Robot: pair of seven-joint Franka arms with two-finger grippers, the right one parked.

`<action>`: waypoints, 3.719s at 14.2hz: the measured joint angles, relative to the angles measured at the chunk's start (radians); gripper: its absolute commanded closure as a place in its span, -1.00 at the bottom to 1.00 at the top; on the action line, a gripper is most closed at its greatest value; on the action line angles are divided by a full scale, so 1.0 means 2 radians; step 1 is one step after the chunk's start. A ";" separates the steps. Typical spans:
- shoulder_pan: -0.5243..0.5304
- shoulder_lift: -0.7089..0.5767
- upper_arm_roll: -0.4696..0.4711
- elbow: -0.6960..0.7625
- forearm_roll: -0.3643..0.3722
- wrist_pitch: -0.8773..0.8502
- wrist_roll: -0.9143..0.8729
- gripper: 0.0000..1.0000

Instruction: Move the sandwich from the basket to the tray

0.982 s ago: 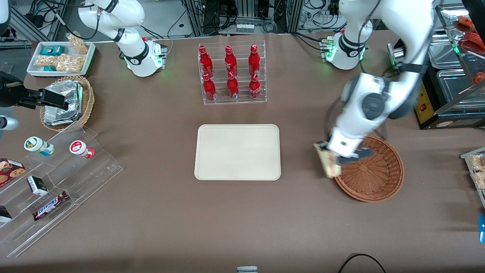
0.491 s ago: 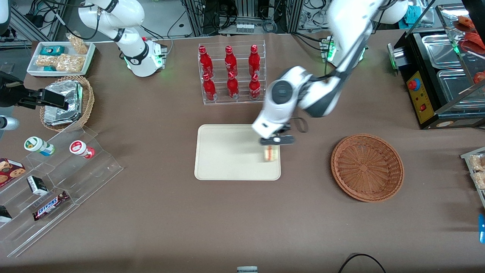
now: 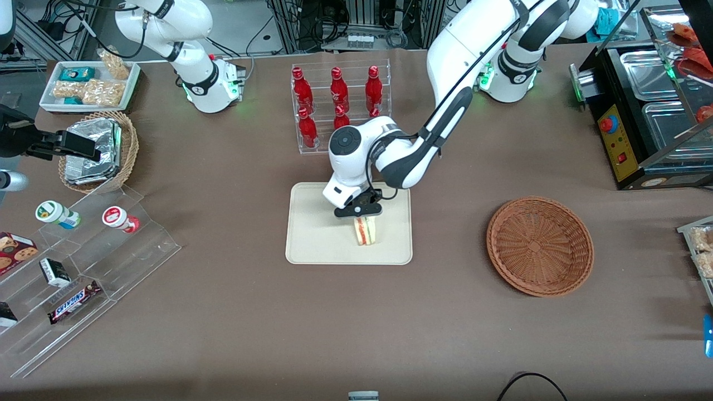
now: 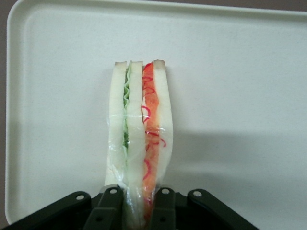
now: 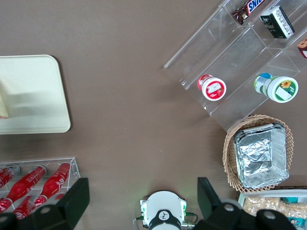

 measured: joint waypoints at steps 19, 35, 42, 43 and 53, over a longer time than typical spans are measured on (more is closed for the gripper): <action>0.000 -0.002 0.002 0.032 0.000 0.000 -0.005 -1.00; 0.266 -0.279 0.022 0.041 -0.152 -0.426 0.321 -1.00; 0.364 -0.357 0.023 0.038 -0.152 -0.532 0.427 -1.00; 0.364 -0.364 0.022 0.039 -0.152 -0.533 0.428 -1.00; 0.364 -0.369 0.017 0.056 -0.153 -0.540 0.429 -1.00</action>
